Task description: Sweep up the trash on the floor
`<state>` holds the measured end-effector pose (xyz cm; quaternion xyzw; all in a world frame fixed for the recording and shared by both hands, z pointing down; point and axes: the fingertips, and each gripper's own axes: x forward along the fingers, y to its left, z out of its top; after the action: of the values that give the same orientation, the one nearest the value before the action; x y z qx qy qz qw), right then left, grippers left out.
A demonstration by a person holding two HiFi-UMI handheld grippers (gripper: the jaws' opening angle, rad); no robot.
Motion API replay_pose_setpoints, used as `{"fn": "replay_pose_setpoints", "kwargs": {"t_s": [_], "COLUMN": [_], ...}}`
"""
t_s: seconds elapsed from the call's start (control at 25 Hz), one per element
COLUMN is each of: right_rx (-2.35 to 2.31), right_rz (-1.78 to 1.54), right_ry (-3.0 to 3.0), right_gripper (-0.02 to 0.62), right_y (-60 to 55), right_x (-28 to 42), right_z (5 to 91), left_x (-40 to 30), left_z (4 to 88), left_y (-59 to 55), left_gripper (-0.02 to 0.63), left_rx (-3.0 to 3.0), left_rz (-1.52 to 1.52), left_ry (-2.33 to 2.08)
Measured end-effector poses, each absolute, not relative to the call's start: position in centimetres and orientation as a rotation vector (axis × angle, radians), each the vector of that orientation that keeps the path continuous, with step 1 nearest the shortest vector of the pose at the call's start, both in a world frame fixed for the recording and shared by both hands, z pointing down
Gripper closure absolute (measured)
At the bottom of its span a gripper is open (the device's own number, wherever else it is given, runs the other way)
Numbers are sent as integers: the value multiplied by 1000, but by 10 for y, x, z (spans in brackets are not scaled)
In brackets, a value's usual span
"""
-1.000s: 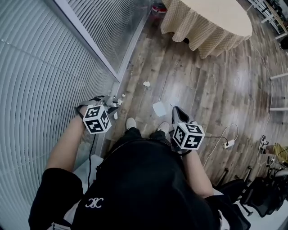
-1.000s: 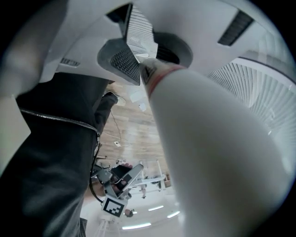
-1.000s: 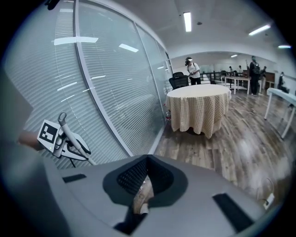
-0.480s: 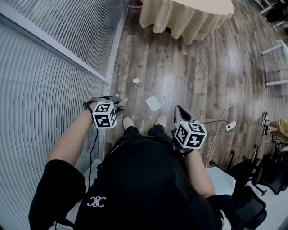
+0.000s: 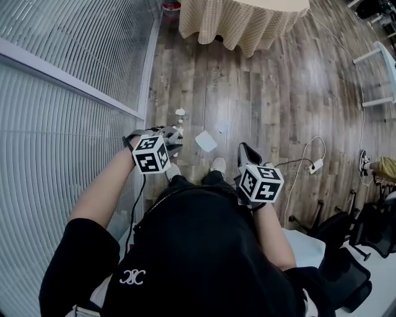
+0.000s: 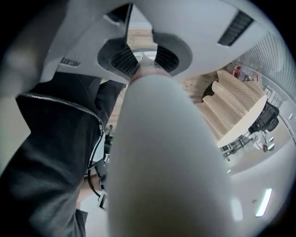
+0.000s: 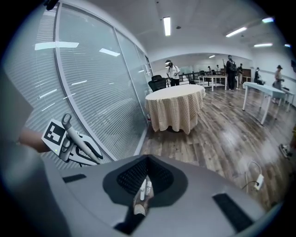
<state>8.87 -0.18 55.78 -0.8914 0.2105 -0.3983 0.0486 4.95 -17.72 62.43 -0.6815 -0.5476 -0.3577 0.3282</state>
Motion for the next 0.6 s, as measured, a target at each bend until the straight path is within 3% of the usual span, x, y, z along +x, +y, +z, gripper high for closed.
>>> {"fn": "replay_pose_setpoints", "kwargs": {"t_s": [0.6], "right_rx": [-2734], "right_rz": [-1159], "right_ry": [503], "right_gripper": [581], "right_y": [56], "right_x": [108], "right_z": [553], "left_x": [99], "left_z": [601], "left_y": [-44], "left_gripper": [526], "left_rx": [-1896], "left_rz": [-772], "left_ry": [-1576]}}
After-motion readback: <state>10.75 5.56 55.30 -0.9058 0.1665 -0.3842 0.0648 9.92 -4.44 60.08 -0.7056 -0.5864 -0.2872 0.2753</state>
